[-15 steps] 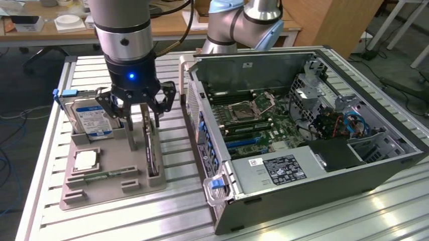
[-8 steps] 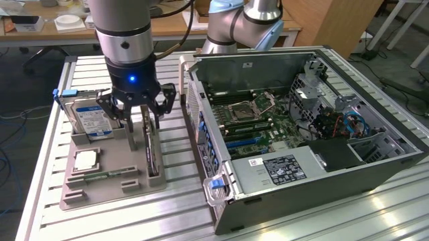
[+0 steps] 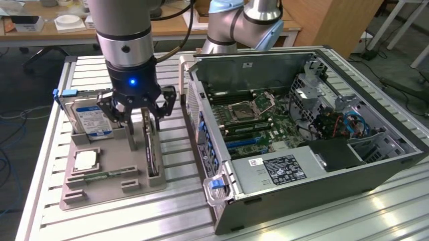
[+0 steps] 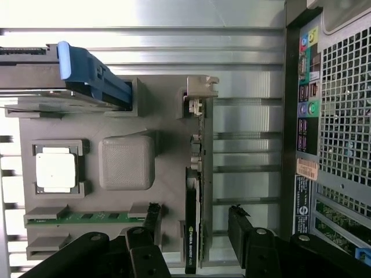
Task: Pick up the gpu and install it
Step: 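Pick up the gpu and move the gpu toward the slot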
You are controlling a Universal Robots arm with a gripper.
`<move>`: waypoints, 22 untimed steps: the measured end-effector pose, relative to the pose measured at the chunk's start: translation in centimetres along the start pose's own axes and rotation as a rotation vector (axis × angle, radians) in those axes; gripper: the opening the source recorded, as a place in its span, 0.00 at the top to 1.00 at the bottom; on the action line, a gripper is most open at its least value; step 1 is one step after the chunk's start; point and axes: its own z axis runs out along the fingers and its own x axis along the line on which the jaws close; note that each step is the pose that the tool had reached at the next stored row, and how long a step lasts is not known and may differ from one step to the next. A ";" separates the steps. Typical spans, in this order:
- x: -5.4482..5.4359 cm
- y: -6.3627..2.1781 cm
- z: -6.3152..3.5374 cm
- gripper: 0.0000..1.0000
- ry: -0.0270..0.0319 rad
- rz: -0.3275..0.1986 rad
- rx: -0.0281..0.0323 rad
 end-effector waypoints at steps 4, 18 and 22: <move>0.0 -0.15 0.14 0.41 0.0001 0.000 0.0001; -0.2 -0.25 0.45 0.41 0.0001 0.000 0.0001; -0.2 -0.30 0.83 0.41 0.0001 0.000 0.0002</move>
